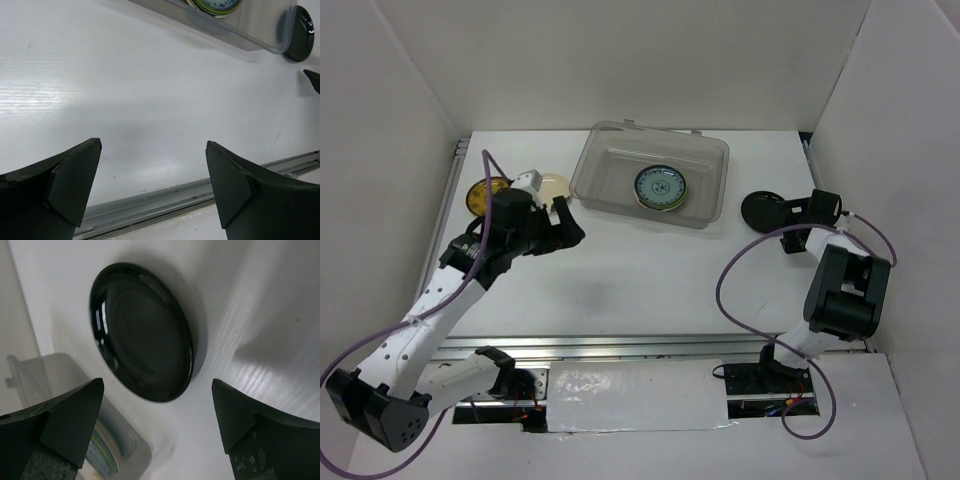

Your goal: Place the plates into the plastic bin on the countertop

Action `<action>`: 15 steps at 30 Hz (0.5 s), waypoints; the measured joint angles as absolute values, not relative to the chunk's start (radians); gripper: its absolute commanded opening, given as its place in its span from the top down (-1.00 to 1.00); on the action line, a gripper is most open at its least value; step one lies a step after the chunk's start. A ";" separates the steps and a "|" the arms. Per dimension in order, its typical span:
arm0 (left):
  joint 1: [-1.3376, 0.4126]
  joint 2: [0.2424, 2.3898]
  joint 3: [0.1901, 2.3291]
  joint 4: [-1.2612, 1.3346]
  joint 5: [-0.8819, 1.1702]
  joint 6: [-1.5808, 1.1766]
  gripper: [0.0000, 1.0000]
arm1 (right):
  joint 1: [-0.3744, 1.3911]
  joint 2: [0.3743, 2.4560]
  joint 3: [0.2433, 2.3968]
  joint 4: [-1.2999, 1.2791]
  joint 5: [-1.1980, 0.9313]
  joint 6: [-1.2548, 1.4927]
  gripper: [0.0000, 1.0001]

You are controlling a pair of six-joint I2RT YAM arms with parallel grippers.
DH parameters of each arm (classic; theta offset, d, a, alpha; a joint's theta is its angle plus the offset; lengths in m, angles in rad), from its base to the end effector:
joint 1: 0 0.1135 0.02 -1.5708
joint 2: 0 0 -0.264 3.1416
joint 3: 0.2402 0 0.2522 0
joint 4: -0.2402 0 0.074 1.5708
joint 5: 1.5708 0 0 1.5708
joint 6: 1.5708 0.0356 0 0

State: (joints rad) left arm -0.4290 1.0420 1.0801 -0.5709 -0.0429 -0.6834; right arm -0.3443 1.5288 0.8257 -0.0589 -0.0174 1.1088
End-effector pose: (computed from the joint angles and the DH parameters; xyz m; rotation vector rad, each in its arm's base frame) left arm 0.2041 -0.0917 0.3551 -0.3010 2.1442 -0.6135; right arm 0.2957 -0.1054 0.1890 1.5662 1.7755 0.3971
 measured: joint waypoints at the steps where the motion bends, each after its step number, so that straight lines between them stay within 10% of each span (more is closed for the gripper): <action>1: -0.417 1.024 1.069 -0.603 -0.042 -0.676 -0.99 | -0.352 1.570 0.845 -0.058 -0.020 1.114 -0.92; 7: -0.315 0.889 1.107 -0.687 -0.043 -0.604 -0.99 | -0.370 1.724 0.918 -0.061 -0.053 1.145 -0.71; 15: -0.202 0.860 1.134 -0.724 0.007 -0.534 -0.99 | -0.384 1.834 0.989 -0.028 -0.147 1.165 0.09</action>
State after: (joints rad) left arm -0.2020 0.8597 1.1343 -0.7242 0.0074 -0.5339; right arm -0.3836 1.8343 0.9890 -0.0284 -0.1471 1.1648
